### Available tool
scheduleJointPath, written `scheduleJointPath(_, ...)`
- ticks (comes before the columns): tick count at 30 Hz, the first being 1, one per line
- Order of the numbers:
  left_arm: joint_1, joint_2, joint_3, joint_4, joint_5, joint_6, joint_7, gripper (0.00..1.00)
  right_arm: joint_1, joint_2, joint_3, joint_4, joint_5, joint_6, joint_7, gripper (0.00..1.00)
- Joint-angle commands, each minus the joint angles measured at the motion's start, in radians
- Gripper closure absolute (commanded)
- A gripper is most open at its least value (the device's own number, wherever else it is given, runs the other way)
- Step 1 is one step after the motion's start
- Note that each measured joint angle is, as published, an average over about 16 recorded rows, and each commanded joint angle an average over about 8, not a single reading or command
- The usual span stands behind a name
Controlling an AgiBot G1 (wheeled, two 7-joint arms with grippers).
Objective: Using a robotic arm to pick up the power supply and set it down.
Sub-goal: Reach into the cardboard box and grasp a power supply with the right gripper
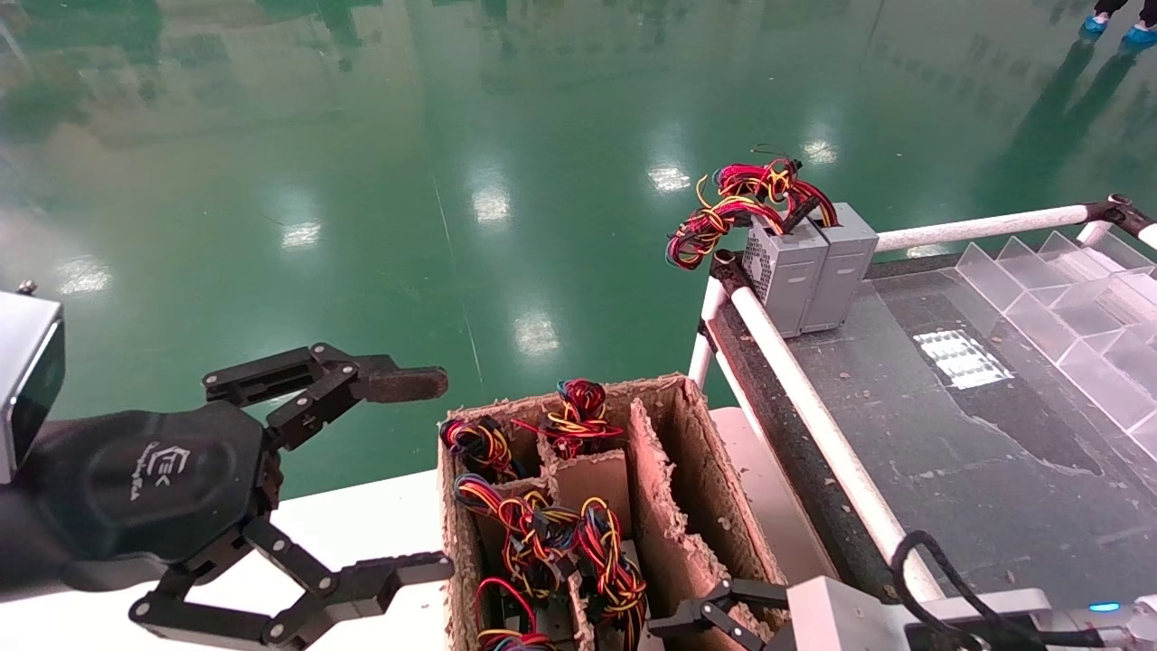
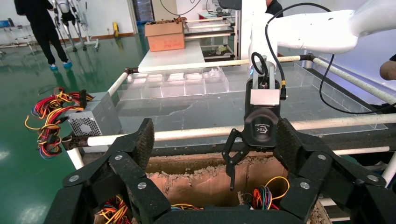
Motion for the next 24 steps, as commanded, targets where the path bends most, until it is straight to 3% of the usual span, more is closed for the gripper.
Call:
scheduleJointPath(1, 0.000, 0.000, 0.000, 0.000, 0.000, 0.000, 0.000, 0.00, 0.001, -0.006, -0.002, 0.001, -0.004, 0.007, -0.002, 1.00)
scheduleJointPath(24, 0.000, 0.000, 0.000, 0.000, 0.000, 0.000, 0.000, 0.00, -0.019, -0.016, -0.008, 0.002, -0.022, 0.032, -0.027, 1.00)
